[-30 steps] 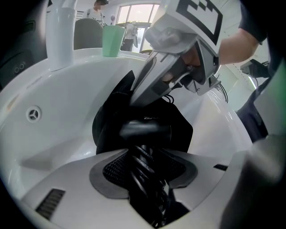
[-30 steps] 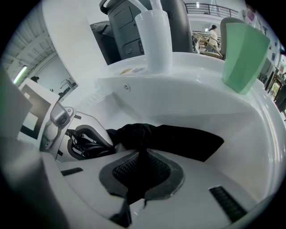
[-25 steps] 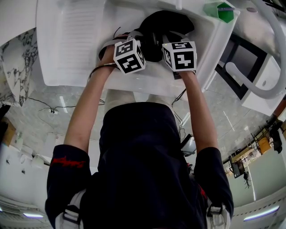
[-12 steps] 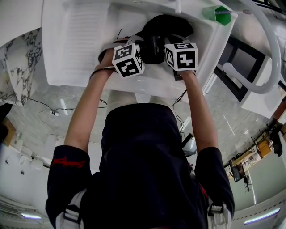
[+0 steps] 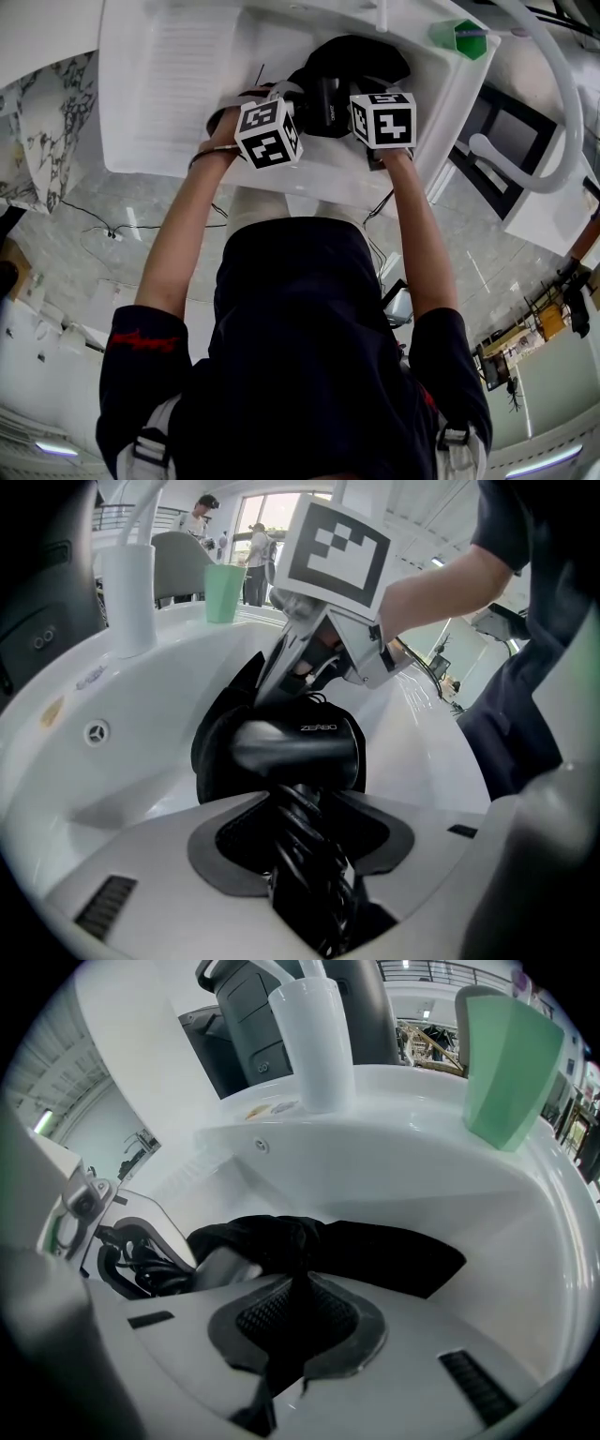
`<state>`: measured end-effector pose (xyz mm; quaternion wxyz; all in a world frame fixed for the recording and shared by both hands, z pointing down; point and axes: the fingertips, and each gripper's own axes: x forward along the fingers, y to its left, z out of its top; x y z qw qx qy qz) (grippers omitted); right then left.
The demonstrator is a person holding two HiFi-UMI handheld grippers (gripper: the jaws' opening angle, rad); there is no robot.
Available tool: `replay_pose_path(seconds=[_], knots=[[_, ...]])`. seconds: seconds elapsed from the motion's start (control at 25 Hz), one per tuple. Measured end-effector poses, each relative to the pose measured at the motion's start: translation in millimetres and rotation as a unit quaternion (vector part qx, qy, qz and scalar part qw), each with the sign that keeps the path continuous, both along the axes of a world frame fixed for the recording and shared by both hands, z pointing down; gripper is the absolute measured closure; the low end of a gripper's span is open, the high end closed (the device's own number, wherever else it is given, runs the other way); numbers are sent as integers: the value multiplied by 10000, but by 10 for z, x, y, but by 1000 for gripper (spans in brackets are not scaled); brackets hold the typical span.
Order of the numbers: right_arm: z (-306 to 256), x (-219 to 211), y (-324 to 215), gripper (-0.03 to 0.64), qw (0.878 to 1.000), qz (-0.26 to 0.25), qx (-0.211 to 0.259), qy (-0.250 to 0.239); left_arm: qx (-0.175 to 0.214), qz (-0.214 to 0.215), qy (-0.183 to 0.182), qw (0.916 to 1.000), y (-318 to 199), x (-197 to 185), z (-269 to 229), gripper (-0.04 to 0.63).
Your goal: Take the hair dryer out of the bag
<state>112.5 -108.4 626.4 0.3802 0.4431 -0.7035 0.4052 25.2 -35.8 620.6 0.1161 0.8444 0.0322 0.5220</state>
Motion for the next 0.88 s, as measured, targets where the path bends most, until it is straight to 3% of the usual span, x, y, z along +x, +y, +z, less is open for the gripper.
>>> replay_pose_path(seconds=[0.88], knots=[[-42,-10,41,569,10000,-28,-38,31,302,-363,24,9989,-28,-184,-343,387]])
